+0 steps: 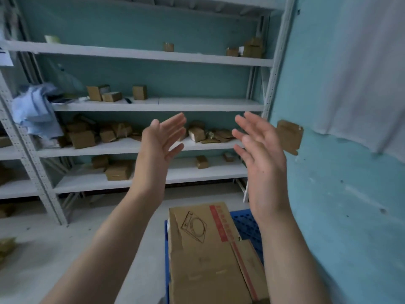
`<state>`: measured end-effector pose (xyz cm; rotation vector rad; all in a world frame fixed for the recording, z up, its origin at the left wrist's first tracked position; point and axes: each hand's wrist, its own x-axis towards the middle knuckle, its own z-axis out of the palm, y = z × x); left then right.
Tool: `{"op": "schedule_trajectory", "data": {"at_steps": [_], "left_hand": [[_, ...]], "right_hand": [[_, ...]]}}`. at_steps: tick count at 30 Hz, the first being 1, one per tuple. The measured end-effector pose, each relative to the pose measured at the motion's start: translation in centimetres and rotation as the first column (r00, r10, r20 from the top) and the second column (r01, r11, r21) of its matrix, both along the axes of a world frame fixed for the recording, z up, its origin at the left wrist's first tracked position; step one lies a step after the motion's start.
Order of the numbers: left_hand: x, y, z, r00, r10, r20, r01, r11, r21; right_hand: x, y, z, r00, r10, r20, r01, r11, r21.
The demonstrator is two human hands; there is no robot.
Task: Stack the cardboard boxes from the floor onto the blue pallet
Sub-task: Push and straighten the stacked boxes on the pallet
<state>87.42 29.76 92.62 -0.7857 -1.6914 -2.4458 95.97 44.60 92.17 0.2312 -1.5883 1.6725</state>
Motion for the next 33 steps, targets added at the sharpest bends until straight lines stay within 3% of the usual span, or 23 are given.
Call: {"op": "schedule_trajectory", "data": {"at_steps": [5, 10, 17, 22, 33], "left_hand": [[-2.3, -2.5, -0.4, 0.999, -0.037, 0.013, 0.036, 0.999, 0.034], [-10.3, -5.4, -0.8, 0.996, -0.088, -0.001, 0.088, 0.996, 0.028], [-22.6, -8.6, -0.6, 0.932, -0.358, -0.059, 0.359, 0.933, 0.001], [-27.6, -9.8, 0.2, 0.843, -0.536, -0.033, 0.537, 0.843, 0.032], [-36.1, -11.4, -1.7, 0.778, -0.627, -0.03, 0.628, 0.778, 0.031]], "right_hand": [[-1.2, -2.6, -0.2, 0.999, -0.048, 0.019, 0.048, 0.999, 0.004], [-6.4, -5.3, -0.5, 0.986, -0.165, 0.021, 0.165, 0.986, 0.018], [-17.5, -13.6, 0.1, 0.915, -0.399, -0.053, 0.399, 0.917, -0.012], [-20.2, -17.6, 0.5, 0.828, -0.56, 0.0, 0.56, 0.828, 0.027], [-28.0, -19.4, -1.1, 0.774, -0.627, 0.082, 0.625, 0.779, 0.053]]}}
